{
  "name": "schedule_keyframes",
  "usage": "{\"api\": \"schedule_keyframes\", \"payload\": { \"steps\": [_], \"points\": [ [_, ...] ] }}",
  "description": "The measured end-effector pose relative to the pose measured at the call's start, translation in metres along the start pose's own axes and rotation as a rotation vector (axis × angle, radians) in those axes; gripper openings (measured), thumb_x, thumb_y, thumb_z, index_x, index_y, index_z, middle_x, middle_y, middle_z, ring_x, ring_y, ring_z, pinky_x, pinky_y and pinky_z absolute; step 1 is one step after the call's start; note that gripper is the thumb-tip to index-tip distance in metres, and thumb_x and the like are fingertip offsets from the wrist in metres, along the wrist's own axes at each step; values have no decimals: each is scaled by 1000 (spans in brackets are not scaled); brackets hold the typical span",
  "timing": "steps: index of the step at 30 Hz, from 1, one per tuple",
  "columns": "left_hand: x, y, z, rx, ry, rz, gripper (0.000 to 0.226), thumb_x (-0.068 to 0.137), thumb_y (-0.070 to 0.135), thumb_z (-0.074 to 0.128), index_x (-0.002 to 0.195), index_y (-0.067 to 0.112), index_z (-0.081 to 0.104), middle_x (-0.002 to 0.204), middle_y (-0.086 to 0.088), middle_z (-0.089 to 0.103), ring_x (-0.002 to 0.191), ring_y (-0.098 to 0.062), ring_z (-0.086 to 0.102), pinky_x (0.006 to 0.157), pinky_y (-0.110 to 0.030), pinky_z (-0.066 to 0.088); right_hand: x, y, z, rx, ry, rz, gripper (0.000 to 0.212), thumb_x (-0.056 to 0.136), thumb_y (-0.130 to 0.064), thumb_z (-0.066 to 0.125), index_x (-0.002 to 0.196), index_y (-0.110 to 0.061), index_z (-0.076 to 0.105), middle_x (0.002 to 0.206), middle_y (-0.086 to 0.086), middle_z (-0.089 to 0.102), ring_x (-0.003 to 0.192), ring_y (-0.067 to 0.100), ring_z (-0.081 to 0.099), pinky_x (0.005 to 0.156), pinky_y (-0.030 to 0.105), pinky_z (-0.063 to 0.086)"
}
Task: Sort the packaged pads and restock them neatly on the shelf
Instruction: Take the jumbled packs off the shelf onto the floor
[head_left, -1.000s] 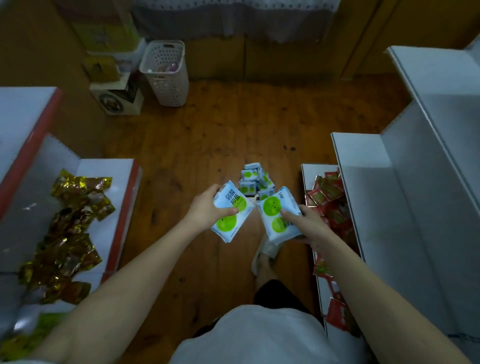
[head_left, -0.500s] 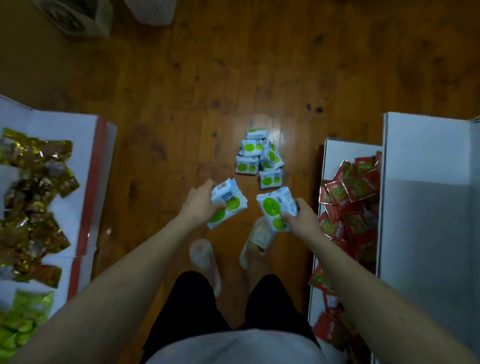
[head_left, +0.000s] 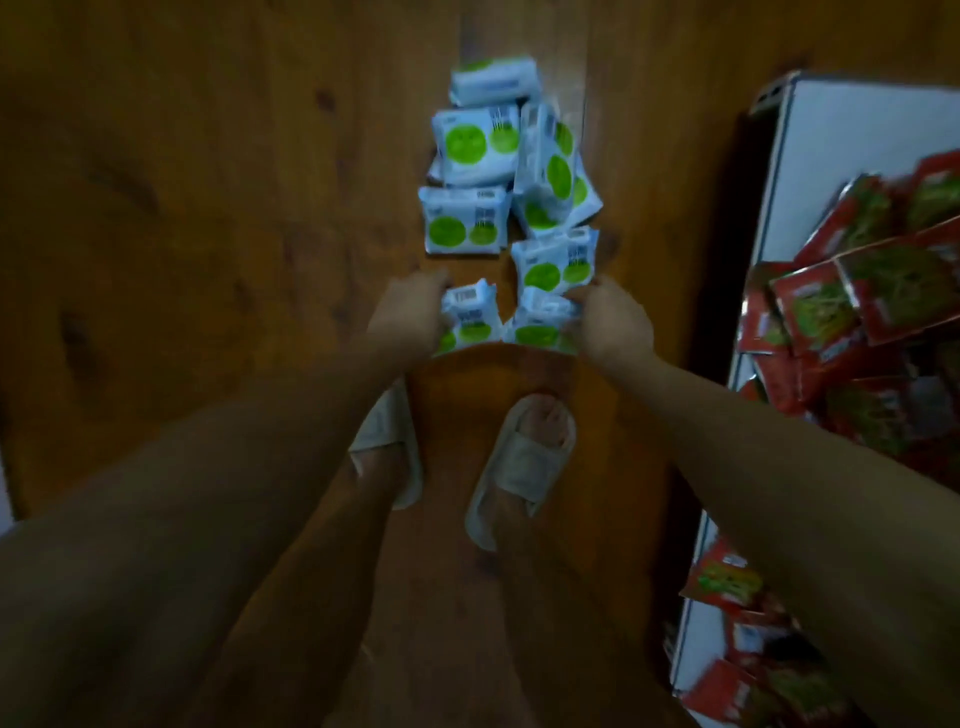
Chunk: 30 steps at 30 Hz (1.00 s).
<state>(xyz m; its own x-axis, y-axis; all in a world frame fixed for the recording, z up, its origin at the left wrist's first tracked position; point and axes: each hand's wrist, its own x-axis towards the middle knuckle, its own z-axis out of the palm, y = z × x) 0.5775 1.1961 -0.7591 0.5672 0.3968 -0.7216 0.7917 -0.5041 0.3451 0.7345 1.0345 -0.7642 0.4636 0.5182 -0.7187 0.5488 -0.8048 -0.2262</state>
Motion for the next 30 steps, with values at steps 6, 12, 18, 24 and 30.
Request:
{"api": "schedule_keyframes", "payload": {
  "steps": [6,12,18,24,30],
  "points": [
    [95,-17,50,5,81,39,34,86,11,64,119,8,57,122,-22,60,114,-40,55,90,-40,43,79,16,61,-57,42,36,34,95,-10,51,125,-19,62,128,15,46,109,44,57,92,44,47],
    [124,-27,63,-5,202,47,49,87,5,58,135,9,47,137,-18,43,123,-36,40,101,-37,32,95,15,82,59,188,71,34,92,-1,49,125,-9,52,138,15,37,108,43,56,92,46,48],
    [106,-21,41,21,122,74,62,86,15,65,143,13,40,140,-16,39,129,-35,34,105,-41,32,81,11,67,136,159,85,39,90,-4,54,128,-14,46,136,15,37,102,44,56,84,47,48],
    [62,15,-18,148,4,64,57,89,32,63,140,18,41,137,-15,42,128,-35,35,100,-49,41,48,-9,-7,216,60,6,27,94,-17,53,121,-10,52,110,17,60,93,33,57,62,33,36],
    [-43,85,-116,244,-58,70,47,93,42,55,134,20,50,136,-12,49,124,-33,45,90,-40,43,-46,-54,-124,295,20,74,28,96,-29,51,74,-12,52,72,10,53,76,34,57,53,32,33]
  ]
}}
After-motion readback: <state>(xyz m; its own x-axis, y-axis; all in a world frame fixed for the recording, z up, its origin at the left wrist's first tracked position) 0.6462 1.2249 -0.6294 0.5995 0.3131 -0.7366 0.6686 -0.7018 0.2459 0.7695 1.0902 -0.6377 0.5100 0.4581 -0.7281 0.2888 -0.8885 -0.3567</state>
